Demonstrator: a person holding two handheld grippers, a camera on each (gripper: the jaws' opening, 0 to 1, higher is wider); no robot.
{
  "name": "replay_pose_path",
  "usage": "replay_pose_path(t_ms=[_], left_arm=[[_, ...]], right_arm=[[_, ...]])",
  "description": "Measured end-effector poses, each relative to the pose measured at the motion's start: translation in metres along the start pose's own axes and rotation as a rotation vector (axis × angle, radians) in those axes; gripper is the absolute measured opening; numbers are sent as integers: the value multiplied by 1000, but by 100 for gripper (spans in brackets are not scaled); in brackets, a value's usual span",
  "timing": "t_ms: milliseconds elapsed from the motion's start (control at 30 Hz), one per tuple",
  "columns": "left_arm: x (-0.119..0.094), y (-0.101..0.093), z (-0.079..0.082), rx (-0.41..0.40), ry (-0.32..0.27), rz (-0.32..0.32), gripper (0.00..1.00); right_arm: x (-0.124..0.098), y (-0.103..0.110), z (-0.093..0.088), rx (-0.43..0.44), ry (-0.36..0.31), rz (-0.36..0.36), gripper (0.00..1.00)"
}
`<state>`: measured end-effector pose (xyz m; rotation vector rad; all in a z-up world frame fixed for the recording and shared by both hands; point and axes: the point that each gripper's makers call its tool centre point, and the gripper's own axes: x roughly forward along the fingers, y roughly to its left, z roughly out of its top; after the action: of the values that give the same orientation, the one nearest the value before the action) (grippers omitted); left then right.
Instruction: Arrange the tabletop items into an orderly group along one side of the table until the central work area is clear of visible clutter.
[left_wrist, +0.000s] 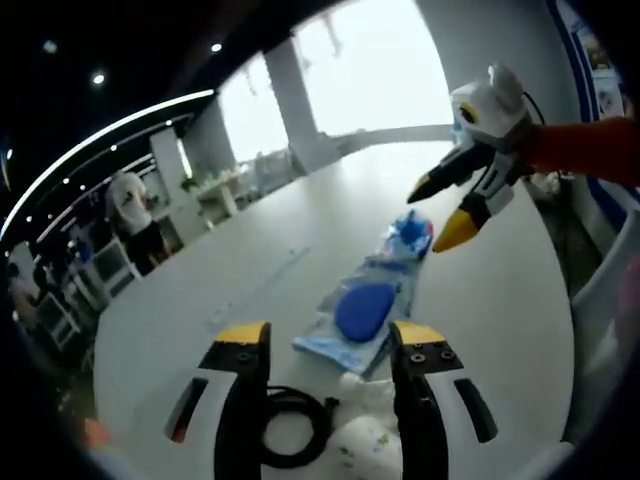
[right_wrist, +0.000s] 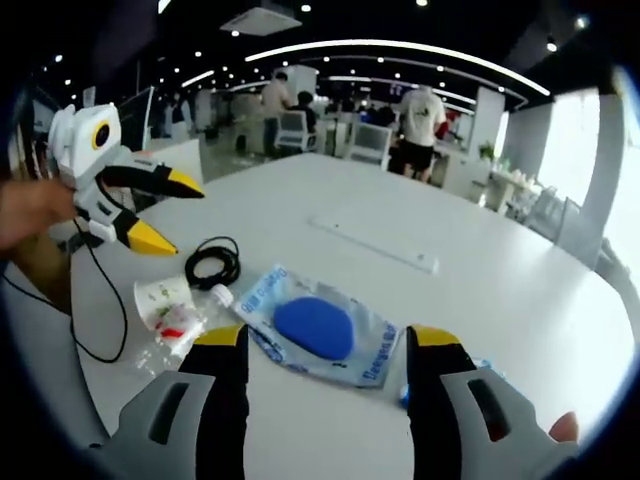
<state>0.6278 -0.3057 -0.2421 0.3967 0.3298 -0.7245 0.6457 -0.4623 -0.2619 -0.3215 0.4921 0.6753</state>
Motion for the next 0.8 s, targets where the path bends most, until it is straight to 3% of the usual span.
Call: replay_pose_path(t_ms=[300,800], left_arm=[[-23,-29,-7,-24,13,-18,52],[-73,-52,-19,-84,13,16,56]], right_arm=[[-21,23,-6,1,-16,14,68],[-50,73,-30,6,-15,63,71]])
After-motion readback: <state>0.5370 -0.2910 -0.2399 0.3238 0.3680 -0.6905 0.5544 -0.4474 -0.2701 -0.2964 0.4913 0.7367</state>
